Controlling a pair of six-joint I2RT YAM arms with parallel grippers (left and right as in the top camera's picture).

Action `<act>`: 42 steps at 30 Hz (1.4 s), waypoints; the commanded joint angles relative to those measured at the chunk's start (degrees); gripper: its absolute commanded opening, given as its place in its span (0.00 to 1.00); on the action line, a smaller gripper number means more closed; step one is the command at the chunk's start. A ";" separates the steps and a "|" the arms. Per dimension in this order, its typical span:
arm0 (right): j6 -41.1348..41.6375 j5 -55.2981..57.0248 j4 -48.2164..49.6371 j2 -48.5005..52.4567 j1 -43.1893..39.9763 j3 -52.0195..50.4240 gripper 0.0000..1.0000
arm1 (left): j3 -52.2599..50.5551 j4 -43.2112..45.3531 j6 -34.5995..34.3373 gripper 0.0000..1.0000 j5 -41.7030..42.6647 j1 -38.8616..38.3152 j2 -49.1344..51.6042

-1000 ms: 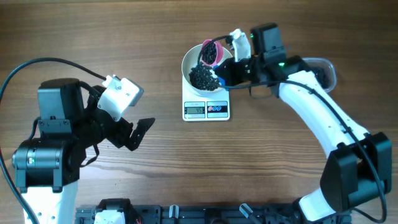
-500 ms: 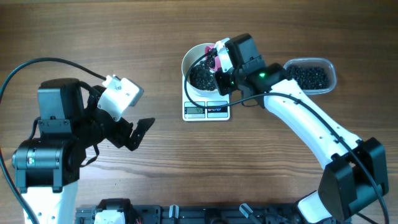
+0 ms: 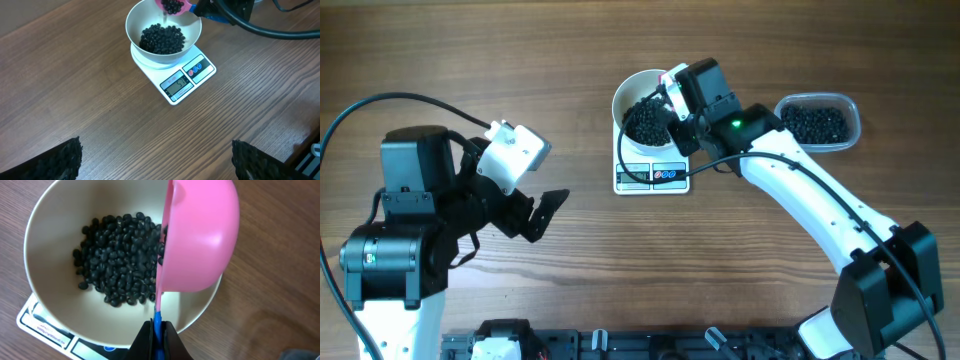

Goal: Scoop item into bowl and weigh 150g on scale
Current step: 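Tip the scoop to pour the beans into the white bowl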

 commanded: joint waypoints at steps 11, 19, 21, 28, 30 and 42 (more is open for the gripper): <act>-4.31 8.92 0.52 -1.68 1.99 0.42 0.04 | 1.01 0.13 1.11 1.00 1.29 0.42 0.11; -4.42 10.40 1.14 -1.68 2.05 0.42 0.04 | 1.01 0.13 1.11 1.00 1.29 0.42 0.11; -4.44 9.03 1.68 -1.68 2.29 0.42 0.04 | 1.01 0.13 1.11 1.00 1.29 0.42 0.11; -4.28 8.04 1.86 -1.68 2.49 0.42 0.04 | 0.98 0.13 1.11 1.00 1.29 0.42 0.11; -4.02 8.04 1.86 -1.68 2.47 0.42 0.04 | 1.01 0.13 1.11 1.00 1.29 0.42 0.11; 13.11 8.52 -2.86 -12.72 -8.09 1.64 0.04 | 0.98 0.13 1.11 1.00 1.29 0.42 0.11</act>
